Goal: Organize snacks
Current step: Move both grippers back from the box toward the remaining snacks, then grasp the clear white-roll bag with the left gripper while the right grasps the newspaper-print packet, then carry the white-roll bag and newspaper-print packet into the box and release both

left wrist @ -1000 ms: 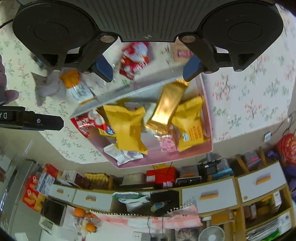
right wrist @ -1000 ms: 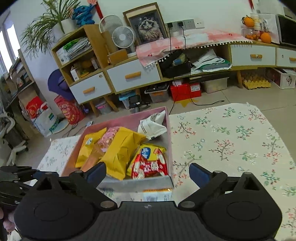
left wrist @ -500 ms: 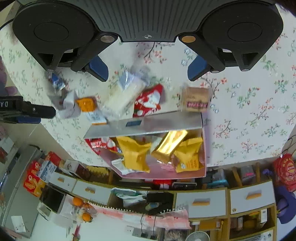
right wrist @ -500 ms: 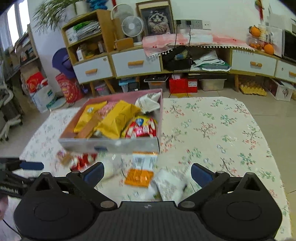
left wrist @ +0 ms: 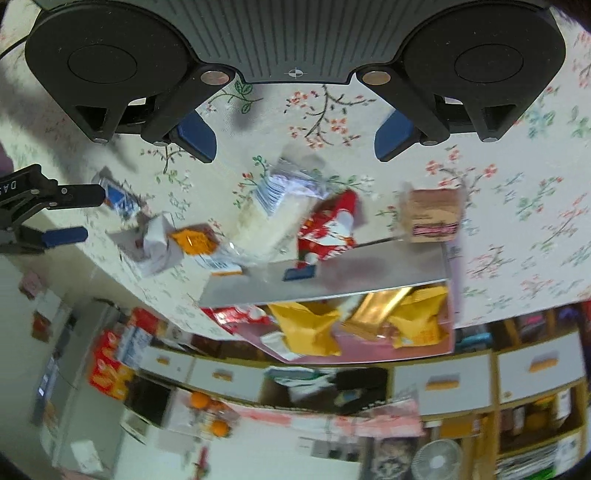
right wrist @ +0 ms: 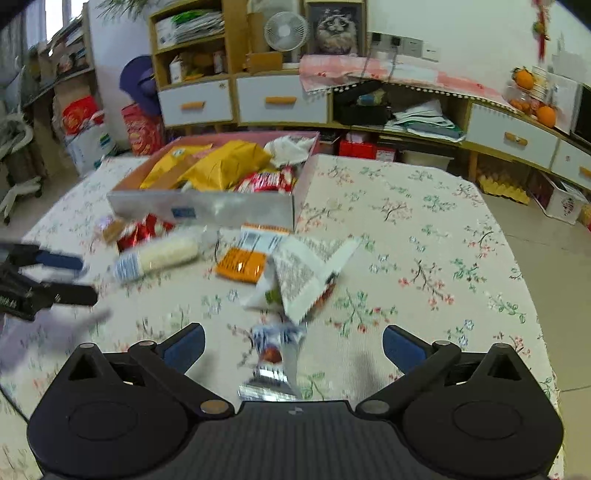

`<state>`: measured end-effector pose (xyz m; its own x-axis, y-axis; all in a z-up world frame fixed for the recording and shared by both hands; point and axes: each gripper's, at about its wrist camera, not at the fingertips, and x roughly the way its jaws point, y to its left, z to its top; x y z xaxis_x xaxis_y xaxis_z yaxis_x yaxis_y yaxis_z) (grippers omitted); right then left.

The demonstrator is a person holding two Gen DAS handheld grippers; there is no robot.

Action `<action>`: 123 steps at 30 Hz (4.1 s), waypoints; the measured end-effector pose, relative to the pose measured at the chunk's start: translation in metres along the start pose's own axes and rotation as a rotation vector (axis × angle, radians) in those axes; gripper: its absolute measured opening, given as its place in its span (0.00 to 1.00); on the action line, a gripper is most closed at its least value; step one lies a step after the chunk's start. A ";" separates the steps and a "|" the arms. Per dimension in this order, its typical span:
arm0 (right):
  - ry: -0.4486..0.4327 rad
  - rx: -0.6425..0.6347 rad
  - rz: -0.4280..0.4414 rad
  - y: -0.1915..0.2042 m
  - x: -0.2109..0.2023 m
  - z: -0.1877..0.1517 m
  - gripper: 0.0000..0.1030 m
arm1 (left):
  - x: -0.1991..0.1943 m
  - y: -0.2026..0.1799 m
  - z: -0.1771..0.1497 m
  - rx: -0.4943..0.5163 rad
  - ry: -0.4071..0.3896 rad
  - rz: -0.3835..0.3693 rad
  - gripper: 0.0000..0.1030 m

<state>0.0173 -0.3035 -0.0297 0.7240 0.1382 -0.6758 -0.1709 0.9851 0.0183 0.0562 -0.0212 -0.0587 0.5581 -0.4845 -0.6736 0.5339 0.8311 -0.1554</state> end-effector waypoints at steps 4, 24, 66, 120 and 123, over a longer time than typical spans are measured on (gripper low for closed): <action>0.034 -0.018 0.009 -0.002 0.005 -0.010 0.76 | 0.013 -0.008 0.000 0.051 -0.007 0.009 0.90; 0.067 -0.011 -0.012 -0.024 0.016 -0.021 0.76 | 0.023 -0.054 0.007 0.190 0.022 -0.150 0.89; 0.027 0.079 0.064 -0.029 0.050 0.030 0.75 | 0.026 -0.055 0.058 0.214 0.113 -0.196 0.79; -0.013 0.201 0.005 0.008 0.030 0.072 0.26 | 0.006 -0.027 0.064 -0.146 0.086 -0.052 0.12; -0.045 0.219 0.008 0.007 0.022 0.078 0.26 | 0.000 -0.025 0.067 -0.157 0.068 -0.054 0.12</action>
<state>0.0837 -0.2854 0.0128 0.7530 0.1461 -0.6416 -0.0313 0.9819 0.1868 0.0849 -0.0601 -0.0063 0.4841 -0.5144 -0.7079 0.4528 0.8395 -0.3003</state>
